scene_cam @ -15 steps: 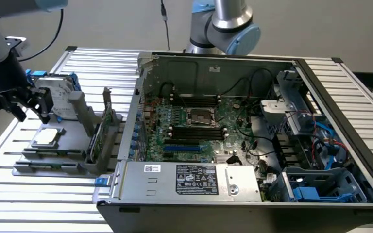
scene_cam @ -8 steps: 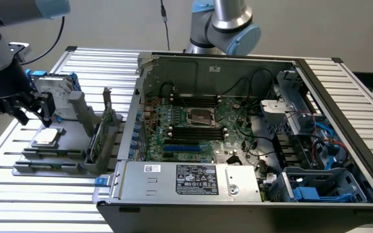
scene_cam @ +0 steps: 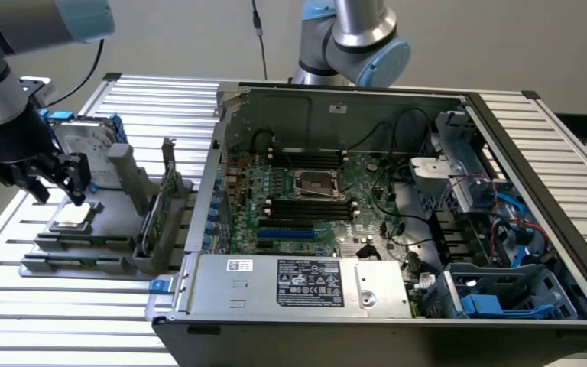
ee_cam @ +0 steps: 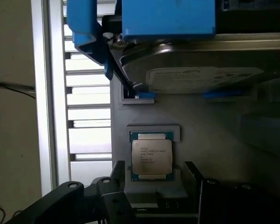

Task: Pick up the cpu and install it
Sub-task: 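Pick up the cpu and move it towards the insertion slot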

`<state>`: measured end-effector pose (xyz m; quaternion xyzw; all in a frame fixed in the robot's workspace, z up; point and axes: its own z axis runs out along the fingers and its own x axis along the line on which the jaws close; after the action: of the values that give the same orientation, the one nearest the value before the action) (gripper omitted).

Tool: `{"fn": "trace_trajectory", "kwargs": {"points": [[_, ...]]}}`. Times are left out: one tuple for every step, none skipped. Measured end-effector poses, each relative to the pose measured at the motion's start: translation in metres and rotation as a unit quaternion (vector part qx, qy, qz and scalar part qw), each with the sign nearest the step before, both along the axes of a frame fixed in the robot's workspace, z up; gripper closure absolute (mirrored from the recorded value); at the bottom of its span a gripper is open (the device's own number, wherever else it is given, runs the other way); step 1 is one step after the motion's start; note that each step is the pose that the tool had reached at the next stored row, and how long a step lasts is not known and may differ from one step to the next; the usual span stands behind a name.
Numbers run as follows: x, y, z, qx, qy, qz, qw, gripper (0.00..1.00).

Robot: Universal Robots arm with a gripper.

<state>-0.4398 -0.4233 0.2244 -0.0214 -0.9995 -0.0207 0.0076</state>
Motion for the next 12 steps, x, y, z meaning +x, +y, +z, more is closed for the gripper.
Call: {"fn": "trace_trajectory", "kwargs": {"points": [[0.000,0.0000,-0.0018,0.0000,0.0000,0.000,1.0000,0.38],[0.000,0.0000,-0.0036,0.0000,0.0000,0.000,1.0000,0.38],[0.000,0.0000,-0.0055,0.0000,0.0000,0.001,1.0000,0.38],[0.000,0.0000,-0.0073,0.0000,0.0000,0.001,1.0000,0.38],[0.000,0.0000,-0.0091,0.0000,0.0000,0.001,1.0000,0.38],[0.000,0.0000,-0.0110,0.0000,0.0000,0.001,1.0000,0.38],[0.000,0.0000,-0.0128,0.0000,0.0000,0.002,1.0000,0.38],[0.000,0.0000,-0.0146,0.0000,0.0000,0.002,1.0000,0.38],[0.000,0.0000,-0.0163,0.0000,0.0000,0.002,1.0000,0.38],[0.000,0.0000,-0.0182,0.0000,0.0000,0.002,1.0000,0.38],[0.000,0.0000,-0.0200,0.0000,-0.0001,0.003,1.0000,0.38],[0.000,0.0000,-0.0219,0.0000,0.0000,0.003,1.0000,0.38]]}}
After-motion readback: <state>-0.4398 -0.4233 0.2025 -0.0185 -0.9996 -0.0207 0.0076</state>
